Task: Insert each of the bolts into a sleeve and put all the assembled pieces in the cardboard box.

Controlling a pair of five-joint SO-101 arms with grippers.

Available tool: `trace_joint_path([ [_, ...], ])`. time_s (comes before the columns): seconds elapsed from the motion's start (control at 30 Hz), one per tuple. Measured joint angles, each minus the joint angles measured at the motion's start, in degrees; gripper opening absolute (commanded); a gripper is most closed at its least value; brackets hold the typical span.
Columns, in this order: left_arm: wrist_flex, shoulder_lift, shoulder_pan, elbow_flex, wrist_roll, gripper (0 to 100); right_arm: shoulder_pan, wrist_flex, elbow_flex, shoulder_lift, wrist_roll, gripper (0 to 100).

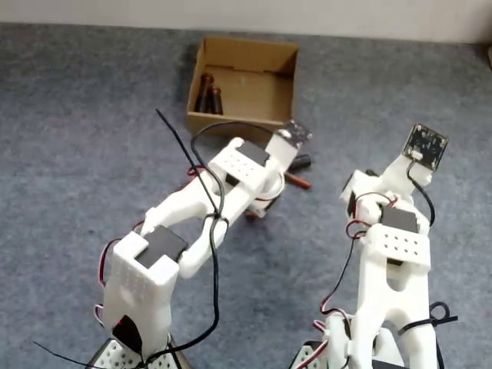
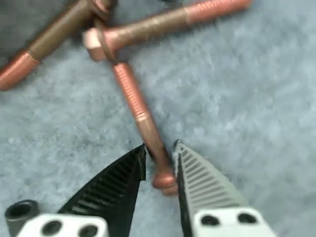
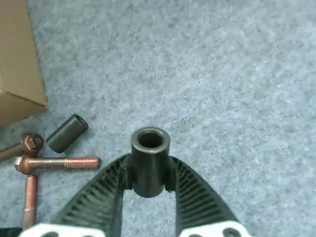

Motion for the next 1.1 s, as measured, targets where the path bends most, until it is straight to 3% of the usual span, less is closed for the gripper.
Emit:
trace_joint_path([
  [0.4,10.81,-13.45,-0.18,5.89,-27.6,7,0.0,0.0,0.0,0.0,0.0,0.5],
  [0.73,14.51,-31.3,-5.63,23.82,-52.4,10,0.0,0.0,0.0,0.0,0.0,0.5],
  [0.87,13.45,-33.93,-10.37,26.99,-55.47,17,0.0,0.0,0.0,0.0,0.0,0.5],
  [1.1,9.58,-34.73,-16.97,27.25,-53.45,18,0.0,0.0,0.0,0.0,0.0,0.5],
])
